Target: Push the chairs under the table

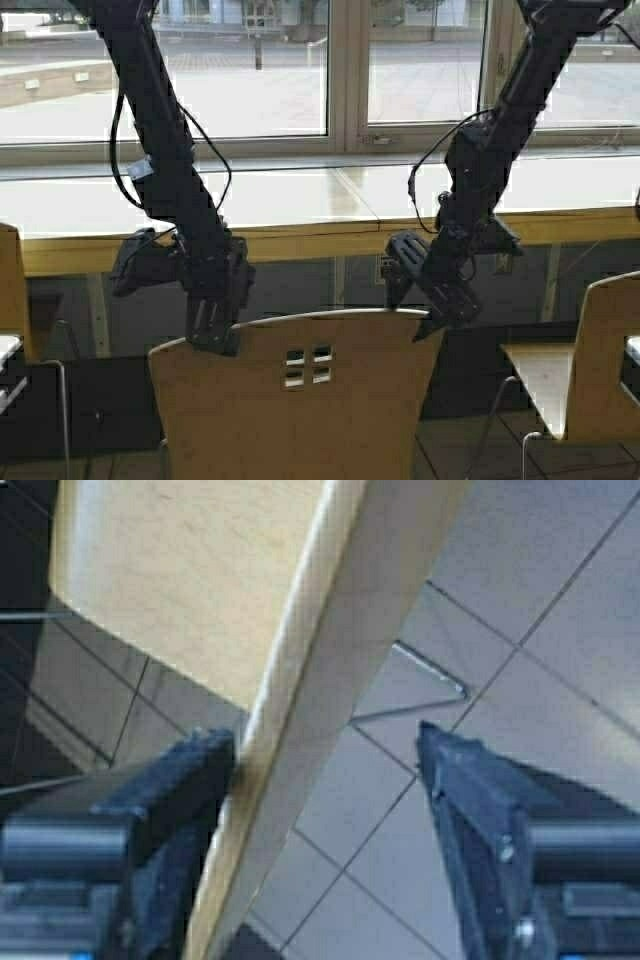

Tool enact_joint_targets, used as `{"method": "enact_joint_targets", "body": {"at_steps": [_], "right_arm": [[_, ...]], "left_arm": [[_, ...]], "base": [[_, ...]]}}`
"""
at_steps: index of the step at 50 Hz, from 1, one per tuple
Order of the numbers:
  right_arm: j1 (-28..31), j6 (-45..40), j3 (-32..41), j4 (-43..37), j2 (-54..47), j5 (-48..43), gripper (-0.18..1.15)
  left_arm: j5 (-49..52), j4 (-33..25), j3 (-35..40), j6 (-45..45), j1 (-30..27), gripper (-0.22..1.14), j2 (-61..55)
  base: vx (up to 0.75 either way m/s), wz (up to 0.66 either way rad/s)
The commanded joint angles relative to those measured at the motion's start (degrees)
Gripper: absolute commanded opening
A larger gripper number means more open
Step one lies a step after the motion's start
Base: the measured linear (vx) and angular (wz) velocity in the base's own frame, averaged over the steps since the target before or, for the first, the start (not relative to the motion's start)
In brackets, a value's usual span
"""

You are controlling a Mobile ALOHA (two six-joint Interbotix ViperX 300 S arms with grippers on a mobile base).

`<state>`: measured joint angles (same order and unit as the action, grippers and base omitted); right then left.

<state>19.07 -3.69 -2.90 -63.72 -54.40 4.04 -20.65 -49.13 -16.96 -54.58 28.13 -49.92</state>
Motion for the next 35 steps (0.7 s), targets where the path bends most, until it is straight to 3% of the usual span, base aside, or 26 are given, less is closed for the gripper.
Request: {"method": "enact_joint_targets", "body": {"at_steps": [1, 13, 19, 35], "right_arm": [[1.3, 0.2, 0.5, 0.1, 1.3, -5.2, 0.91], [3.6, -0.2, 0.8, -0.5, 0.4, -10.0, 0.91], [4.7, -2.3, 1.3, -5.4, -0.8, -9.5, 0.91], [6.0, -2.4, 10.1, -7.1, -7.0, -5.4, 0.9]], "left_arm": [[-1.7, -0.1, 2.1, -0.1, 0.1, 1.01, -0.8], [-2.6, -0.1, 3.9, -1.1, 0.0, 1.01, -4.0], [-2.7, -0.1, 3.8, -2.1, 0.0, 1.01, -4.7], [-3.1, -0.1, 4.4, -2.4, 0.0, 1.01, -6.0]], "base": [[0.01, 0.0], [0.01, 0.01], [0.02, 0.01], [0.01, 0.0]]}}
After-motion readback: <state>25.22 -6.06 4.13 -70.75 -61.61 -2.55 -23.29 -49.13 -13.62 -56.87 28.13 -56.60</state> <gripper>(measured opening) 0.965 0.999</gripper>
